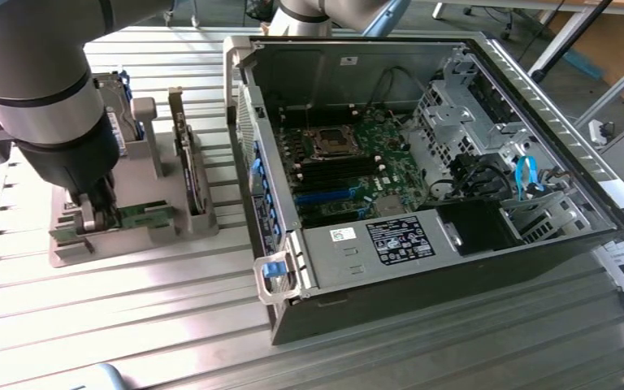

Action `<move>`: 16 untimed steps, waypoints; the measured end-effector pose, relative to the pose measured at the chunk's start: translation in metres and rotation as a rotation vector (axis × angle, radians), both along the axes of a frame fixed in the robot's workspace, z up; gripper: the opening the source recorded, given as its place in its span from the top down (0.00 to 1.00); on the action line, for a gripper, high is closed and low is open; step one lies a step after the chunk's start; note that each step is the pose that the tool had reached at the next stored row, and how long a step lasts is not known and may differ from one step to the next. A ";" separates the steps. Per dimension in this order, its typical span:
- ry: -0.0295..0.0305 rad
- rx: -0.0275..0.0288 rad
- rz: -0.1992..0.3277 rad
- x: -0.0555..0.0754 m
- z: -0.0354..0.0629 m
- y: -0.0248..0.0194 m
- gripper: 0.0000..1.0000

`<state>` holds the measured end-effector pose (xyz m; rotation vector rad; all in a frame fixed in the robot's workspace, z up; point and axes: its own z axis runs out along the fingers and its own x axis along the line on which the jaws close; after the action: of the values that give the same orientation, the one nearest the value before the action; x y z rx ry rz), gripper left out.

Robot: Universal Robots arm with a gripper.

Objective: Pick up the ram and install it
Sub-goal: 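Pick up the ram and move it above insertion slot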

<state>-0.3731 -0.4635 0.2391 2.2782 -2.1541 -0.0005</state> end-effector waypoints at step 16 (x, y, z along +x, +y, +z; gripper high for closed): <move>0.0000 0.0000 0.000 0.000 0.0311 0.0000 0.88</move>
<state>-0.3731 -0.4636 0.2703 2.2783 -2.1541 -0.0004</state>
